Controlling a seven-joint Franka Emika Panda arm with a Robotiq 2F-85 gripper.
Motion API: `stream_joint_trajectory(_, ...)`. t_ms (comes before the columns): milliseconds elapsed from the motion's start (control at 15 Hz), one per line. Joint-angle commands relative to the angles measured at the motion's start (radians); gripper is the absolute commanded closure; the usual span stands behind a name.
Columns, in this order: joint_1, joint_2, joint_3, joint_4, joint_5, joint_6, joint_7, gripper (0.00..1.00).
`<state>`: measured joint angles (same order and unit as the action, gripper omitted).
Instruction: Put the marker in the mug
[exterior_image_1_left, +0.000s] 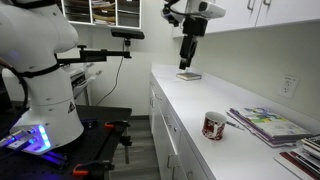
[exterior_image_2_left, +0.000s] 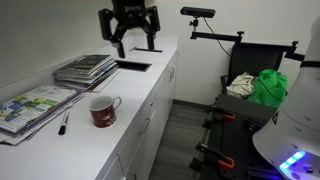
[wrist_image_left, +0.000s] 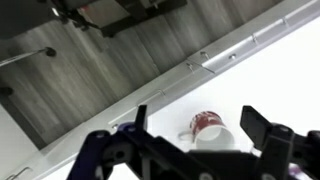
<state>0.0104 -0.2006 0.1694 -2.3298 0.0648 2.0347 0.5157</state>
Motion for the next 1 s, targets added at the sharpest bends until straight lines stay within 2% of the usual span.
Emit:
stream_joint_trajectory(0, 0.017, 0.166, 0.000, 0.079, 0.027, 0.232, 0.145, 0.00)
stream_joint_trajectory(133, 0.040, 0.279, -0.008, 0.139, 0.012, 0.362, 0.236, 0.00)
stream_joint_trajectory(333, 0.096, 0.444, -0.038, 0.270, -0.012, 0.423, 0.301, 0.00)
stream_joint_trajectory(467, 0.137, 0.547, -0.067, 0.376, -0.020, 0.404, 0.319, 0.00)
stream_joint_trajectory(600, 0.161, 0.650, -0.085, 0.490, 0.006, 0.368, 0.285, 0.00)
stream_joint_trajectory(933, 0.183, 0.891, -0.100, 0.741, 0.059, 0.276, 0.231, 0.00)
